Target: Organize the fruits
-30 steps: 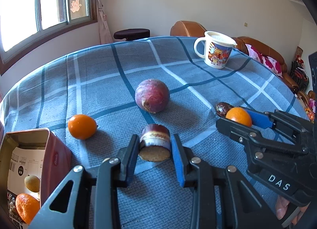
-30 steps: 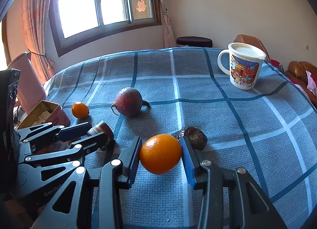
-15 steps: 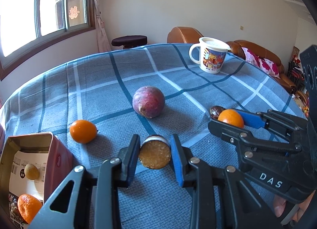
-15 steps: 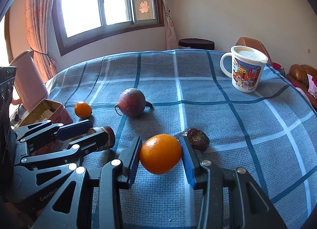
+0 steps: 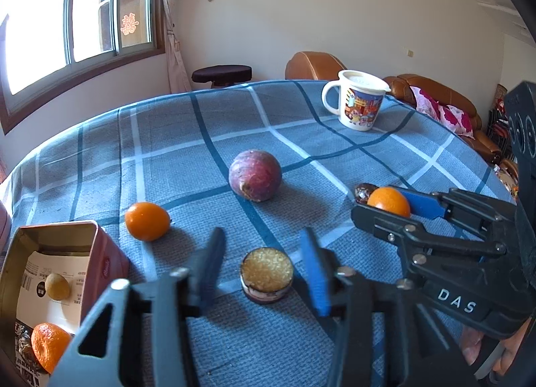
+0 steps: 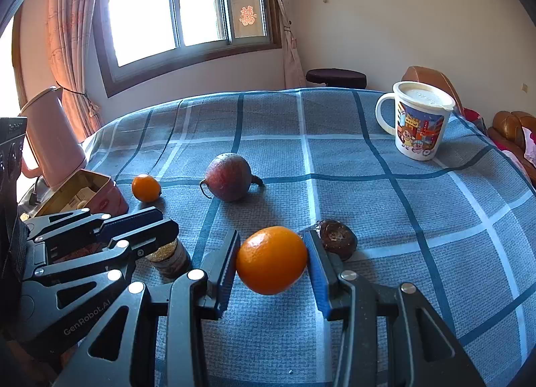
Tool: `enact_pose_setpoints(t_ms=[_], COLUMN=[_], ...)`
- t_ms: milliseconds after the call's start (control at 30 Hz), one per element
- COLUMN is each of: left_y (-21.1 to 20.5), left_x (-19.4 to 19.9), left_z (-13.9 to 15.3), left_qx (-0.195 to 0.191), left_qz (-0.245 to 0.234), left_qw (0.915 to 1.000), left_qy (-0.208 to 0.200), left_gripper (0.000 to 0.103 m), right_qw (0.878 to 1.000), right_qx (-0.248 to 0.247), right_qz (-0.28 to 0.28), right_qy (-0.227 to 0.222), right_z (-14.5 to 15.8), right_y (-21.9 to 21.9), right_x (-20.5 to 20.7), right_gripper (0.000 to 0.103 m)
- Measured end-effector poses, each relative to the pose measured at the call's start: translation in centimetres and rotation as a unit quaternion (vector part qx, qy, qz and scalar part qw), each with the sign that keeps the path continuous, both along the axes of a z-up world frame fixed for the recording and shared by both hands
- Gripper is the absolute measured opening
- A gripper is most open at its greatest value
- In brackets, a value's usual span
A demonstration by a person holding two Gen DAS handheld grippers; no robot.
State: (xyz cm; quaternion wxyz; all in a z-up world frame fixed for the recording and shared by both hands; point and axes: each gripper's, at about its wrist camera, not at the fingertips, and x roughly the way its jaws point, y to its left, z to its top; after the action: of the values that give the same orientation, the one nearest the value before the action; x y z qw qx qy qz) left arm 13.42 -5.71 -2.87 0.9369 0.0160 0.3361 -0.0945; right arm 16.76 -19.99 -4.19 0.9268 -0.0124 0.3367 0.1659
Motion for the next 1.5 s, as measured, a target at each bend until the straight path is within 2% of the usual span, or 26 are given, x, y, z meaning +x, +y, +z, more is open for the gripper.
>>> enact_pose_setpoints(t_ms=[33,200,333,433,500,533,800,1133,1500], left_y=[0.2,0.2,-0.8,-1.4,-1.2,-1.0,-1.1,0.1,0.6], left_x=[0.0,0.6,0.8,1.0,0.9,0.9,-0.4,-2.0,-3.2], left_z=[0.0,-0.8,-1.2,-1.5,-1.5,-1.4,-0.4,1.0,1.7], left_qx=[-0.005,-0.011,0.006,0.024,0.021,0.014,0.019,-0.002,-0.008], left_qz=[0.001,-0.012,-0.027,-0.028,-0.024,-0.027,-0.026,-0.012,-0.003], left_qw=[1.0000,0.9992,0.9984,0.9976,0.9979,0.9980,0.9994,0.9990,0.9967], left_qy=[0.002,0.037,0.049,0.058,0.057,0.055,0.013,-0.044,-0.081], left_gripper=[0.069,0.068,0.050,0.045,0.037,0.036,0.036,0.036,0.036], right_qw=[1.000,1.000,1.000,1.000,1.000,1.000,1.000,1.000,0.998], right_qx=[0.001,0.010,0.008,0.007,0.009,0.010,0.015,0.020,0.028], right_qz=[-0.002,-0.006,-0.008,-0.006,-0.005,-0.006,-0.003,0.009,0.017], right_qy=[0.000,0.006,0.002,0.004,0.003,0.002,-0.004,-0.021,-0.046], right_z=[0.0,-0.1,0.0,0.0,0.0,0.0,0.1,0.6,1.1], right_y=[-0.1,-0.4,-0.4,-0.3,-0.4,-0.4,-0.6,-0.4,-0.5], right_x=[0.0,0.2,0.1,0.1,0.1,0.1,-0.1,-0.7,-1.4], right_gripper=[0.042,0.042,0.042,0.042,0.042,0.042,0.042,0.042,0.042])
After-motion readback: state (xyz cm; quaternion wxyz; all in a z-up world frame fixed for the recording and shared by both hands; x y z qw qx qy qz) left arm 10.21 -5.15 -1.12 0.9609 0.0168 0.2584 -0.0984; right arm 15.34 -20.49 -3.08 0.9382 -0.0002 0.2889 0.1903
